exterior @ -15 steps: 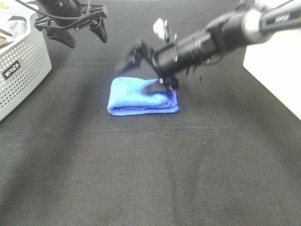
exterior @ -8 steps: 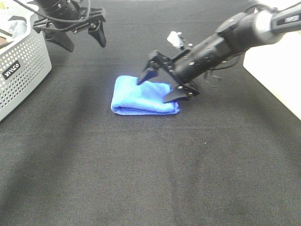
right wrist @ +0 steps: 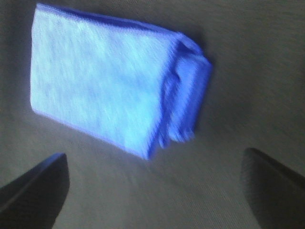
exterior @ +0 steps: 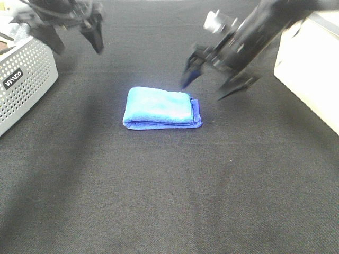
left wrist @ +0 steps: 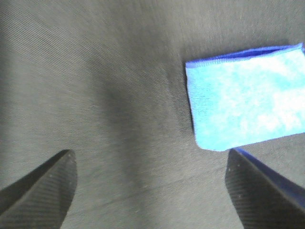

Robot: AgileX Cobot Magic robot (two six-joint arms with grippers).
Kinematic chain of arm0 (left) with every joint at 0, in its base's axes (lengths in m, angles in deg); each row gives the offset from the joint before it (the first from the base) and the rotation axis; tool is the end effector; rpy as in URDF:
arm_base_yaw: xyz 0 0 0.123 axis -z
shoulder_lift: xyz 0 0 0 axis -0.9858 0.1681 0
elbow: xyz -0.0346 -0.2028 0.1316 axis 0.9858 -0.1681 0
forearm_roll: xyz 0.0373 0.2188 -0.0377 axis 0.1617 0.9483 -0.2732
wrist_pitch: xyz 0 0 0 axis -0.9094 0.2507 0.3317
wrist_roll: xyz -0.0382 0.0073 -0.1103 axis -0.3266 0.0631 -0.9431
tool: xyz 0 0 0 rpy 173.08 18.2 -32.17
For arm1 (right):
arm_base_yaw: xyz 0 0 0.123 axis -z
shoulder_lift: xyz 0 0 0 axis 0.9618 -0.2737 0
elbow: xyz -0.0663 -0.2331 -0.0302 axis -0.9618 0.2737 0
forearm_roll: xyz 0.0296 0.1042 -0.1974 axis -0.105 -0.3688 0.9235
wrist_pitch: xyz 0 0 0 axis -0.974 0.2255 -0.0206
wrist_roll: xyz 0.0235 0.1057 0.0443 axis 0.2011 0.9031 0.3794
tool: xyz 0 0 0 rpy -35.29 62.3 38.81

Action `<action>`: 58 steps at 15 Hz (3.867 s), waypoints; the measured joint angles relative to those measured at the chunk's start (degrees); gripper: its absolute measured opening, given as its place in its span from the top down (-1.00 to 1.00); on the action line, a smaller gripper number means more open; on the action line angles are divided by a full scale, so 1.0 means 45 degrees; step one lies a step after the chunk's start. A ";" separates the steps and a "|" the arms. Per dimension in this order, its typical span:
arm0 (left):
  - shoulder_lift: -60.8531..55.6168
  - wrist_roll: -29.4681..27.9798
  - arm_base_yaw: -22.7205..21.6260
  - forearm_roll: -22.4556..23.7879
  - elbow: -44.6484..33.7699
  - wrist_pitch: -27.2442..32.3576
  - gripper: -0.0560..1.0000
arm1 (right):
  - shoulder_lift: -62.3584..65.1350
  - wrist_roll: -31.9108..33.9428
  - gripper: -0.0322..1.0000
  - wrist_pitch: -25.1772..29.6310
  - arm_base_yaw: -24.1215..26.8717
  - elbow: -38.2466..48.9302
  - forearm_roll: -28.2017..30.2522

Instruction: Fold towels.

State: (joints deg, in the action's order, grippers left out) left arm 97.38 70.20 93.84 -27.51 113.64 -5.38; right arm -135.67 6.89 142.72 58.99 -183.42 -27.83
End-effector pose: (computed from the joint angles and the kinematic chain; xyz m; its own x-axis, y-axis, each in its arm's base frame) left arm 0.4077 -0.1124 0.2279 -0.9312 0.1082 -0.3481 0.1698 0.9737 -0.1517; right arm 0.3845 0.1445 0.1578 -0.9428 -0.1389 -0.3032 -0.2463 0.9029 0.3523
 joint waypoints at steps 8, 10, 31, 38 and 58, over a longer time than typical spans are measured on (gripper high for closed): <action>-0.6073 0.0407 0.0000 0.0229 -0.6659 -0.0102 -0.62 | 0.3603 0.0789 -0.82 0.2152 0.0000 0.1974 0.2037; -0.8582 0.0407 0.0000 0.0229 -0.8964 -0.0547 -0.62 | 0.5106 0.0968 -0.82 0.2165 0.0000 0.3527 0.2419; -2.5618 0.3107 0.0000 -0.0484 -1.9022 -0.1235 -0.62 | 2.5261 0.0013 -0.82 0.1923 -0.0013 1.4566 0.4622; -2.5618 0.3858 0.0000 -0.1082 -1.9379 -0.1910 -0.62 | 2.5274 -0.0025 -0.82 0.1897 -0.0013 1.4591 0.4622; -2.6929 0.3871 -0.2712 -0.1108 -1.9379 -0.1948 -0.62 | 2.6611 -0.0025 -0.82 0.1897 0.3081 1.4604 0.4495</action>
State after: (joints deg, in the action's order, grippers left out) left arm -23.80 87.62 81.64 -32.49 26.44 -14.15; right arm -15.92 6.77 151.26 72.86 -117.70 -7.61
